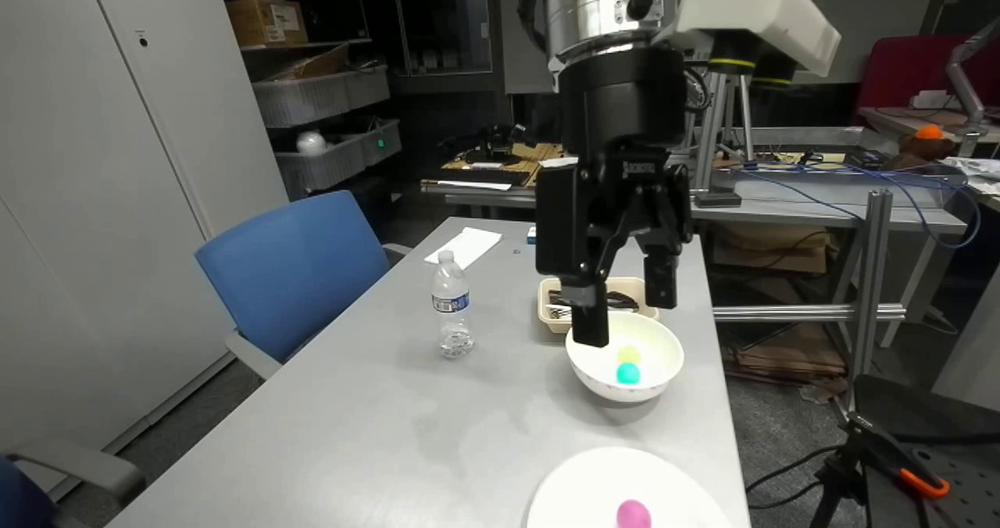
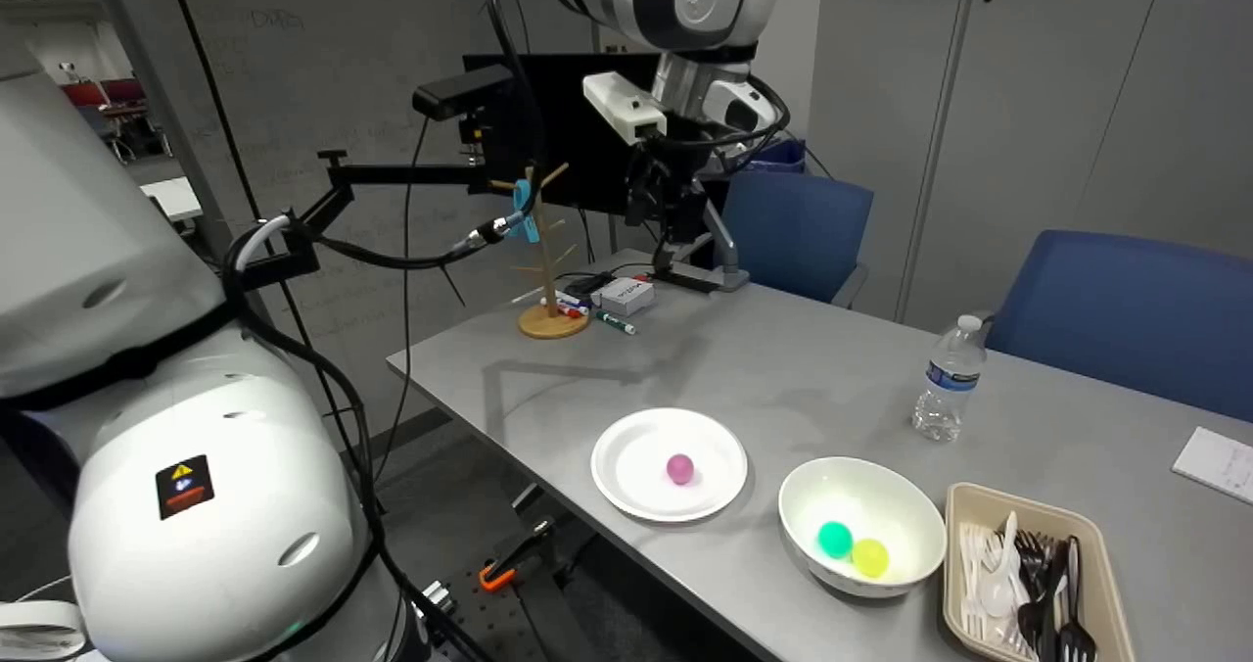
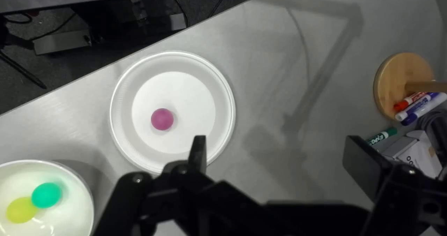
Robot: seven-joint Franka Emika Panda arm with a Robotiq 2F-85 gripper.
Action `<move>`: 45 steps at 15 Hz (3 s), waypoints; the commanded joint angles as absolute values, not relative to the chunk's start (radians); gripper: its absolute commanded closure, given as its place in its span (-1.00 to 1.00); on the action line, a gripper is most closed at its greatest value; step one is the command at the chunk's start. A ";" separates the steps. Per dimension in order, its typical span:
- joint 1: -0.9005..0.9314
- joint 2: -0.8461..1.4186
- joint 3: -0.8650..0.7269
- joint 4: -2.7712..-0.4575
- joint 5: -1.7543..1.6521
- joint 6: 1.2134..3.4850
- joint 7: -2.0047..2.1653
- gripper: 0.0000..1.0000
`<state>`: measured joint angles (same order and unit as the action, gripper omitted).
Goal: Pick the purple ball and put it in the bowl
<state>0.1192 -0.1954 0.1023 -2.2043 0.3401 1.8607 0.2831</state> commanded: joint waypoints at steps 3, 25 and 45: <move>0.111 -0.195 0.109 -2.203 0.341 1.858 0.282 -1.00; 0.099 -0.200 0.111 -2.232 0.274 1.934 0.282 -1.00; 0.061 -0.079 0.078 -2.427 0.108 2.472 0.242 -1.00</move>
